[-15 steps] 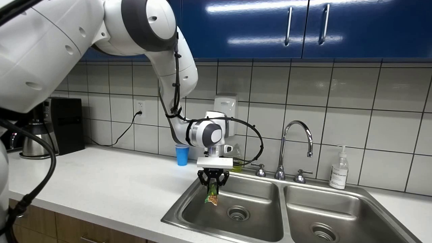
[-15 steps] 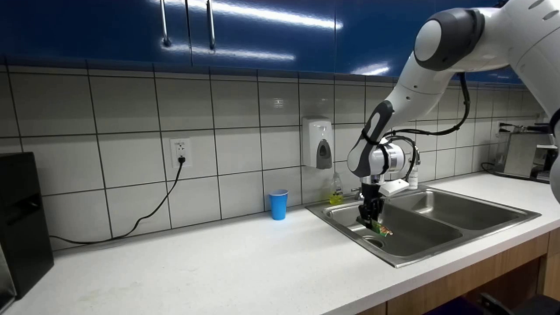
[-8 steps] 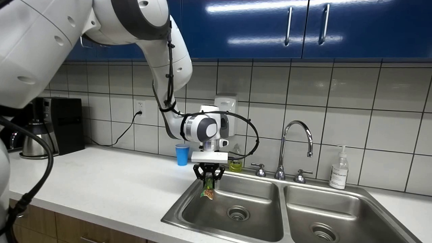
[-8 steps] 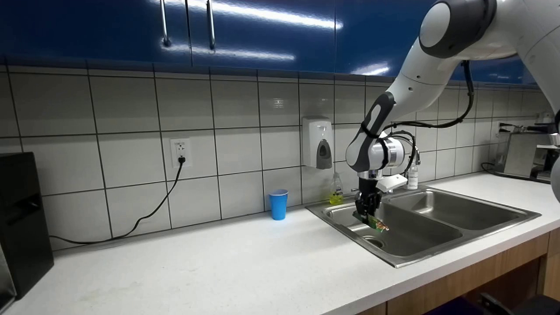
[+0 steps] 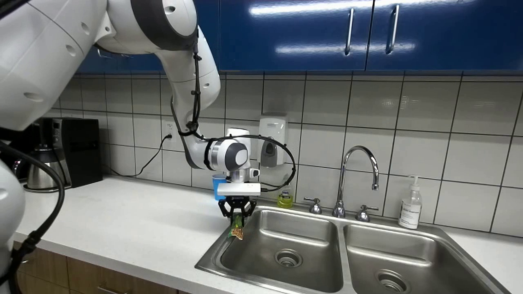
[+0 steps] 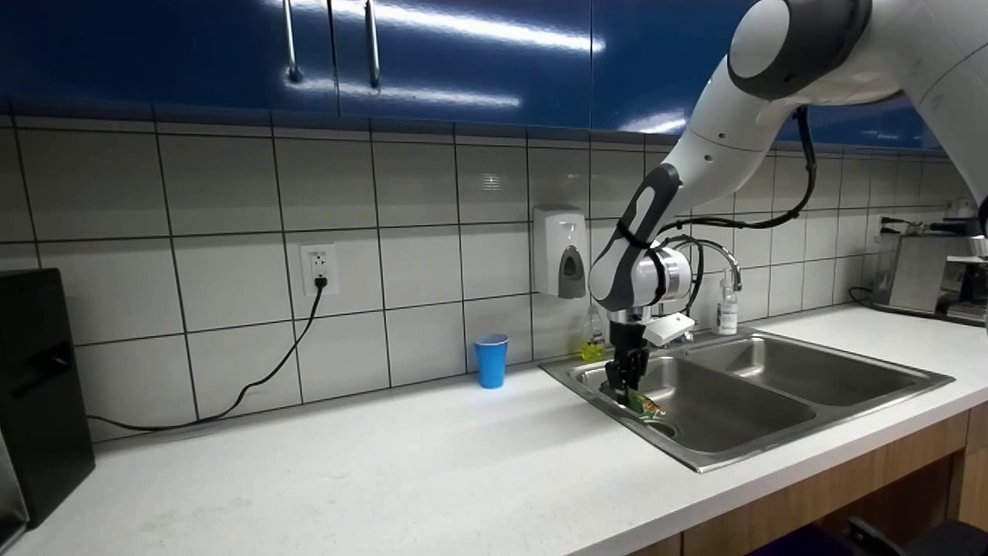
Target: Remove the green packet out of the sink
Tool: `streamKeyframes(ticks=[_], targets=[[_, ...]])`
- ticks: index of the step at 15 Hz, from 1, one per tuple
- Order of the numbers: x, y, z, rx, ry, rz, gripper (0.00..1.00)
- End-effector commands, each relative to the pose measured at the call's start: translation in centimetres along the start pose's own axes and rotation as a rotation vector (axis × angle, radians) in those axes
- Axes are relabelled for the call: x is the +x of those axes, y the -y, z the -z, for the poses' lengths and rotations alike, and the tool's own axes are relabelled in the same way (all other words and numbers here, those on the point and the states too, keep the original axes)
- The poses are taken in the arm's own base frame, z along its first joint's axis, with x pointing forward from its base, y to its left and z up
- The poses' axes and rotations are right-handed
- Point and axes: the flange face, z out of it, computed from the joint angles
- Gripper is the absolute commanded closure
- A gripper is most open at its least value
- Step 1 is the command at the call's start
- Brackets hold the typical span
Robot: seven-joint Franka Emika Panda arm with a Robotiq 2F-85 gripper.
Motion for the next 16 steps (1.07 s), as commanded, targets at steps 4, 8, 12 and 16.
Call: streamKeyframes(ticks=[4,8,12,16], targets=[[2.3,6.5,-0.4,-0.027,0.052,0.168,0.86],[3.6,10.6,-1.5,-0.038,0.084,0.283,0.86],[4.4,13.9,-2.1,-0.049,0.103,0.384,0.86],[4.9,15.9,-2.3,-0.055,0.119,0.451,0.86]])
